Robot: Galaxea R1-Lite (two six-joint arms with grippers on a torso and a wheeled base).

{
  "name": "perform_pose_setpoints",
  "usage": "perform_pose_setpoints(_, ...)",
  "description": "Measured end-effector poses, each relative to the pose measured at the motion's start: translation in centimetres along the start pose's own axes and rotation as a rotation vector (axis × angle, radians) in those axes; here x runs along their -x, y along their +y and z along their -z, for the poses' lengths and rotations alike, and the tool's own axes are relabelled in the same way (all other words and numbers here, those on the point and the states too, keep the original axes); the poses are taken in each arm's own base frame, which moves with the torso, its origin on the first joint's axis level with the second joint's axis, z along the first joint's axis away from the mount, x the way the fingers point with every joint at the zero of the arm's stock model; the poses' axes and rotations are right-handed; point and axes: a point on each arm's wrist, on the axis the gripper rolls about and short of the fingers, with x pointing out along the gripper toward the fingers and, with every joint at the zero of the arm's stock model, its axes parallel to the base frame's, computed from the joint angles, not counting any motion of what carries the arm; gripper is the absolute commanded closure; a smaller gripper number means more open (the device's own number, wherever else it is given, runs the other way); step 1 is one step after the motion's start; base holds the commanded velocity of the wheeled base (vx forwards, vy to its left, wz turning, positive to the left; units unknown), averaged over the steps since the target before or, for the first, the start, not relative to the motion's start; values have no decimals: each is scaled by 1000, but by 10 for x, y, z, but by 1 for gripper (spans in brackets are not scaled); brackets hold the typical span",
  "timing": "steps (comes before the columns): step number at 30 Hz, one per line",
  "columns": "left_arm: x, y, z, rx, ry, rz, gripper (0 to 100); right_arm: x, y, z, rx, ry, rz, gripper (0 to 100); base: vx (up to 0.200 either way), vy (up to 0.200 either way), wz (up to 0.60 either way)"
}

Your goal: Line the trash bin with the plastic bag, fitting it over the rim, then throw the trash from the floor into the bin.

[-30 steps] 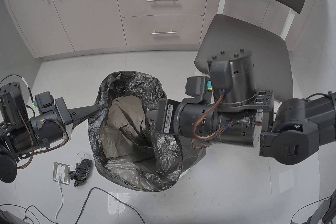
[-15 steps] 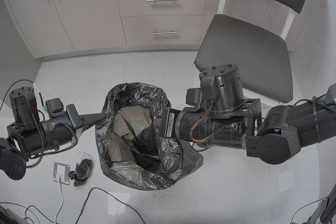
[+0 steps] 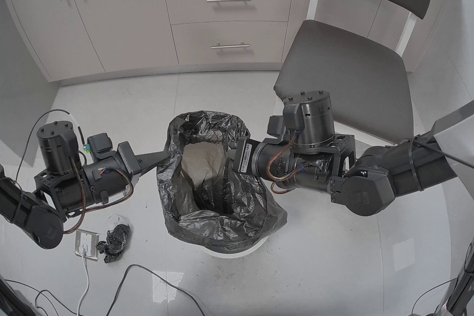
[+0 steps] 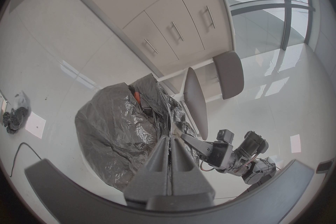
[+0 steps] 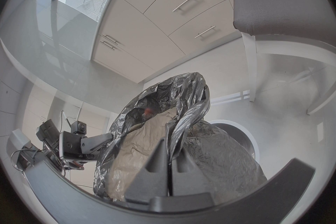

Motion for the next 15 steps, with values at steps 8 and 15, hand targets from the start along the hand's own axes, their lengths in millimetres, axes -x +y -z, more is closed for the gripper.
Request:
perform_pose_setpoints(8, -33, -8, 11, -19, 18, 13, 100, -7, -19, -9, 21, -25, 46, 100, 0, 0, 0)
perform_pose_setpoints(15, -64, -12, 7, -36, 3, 35, 100, -8, -38, -27, 38, -72, 85, 100, 0, 0, 0)
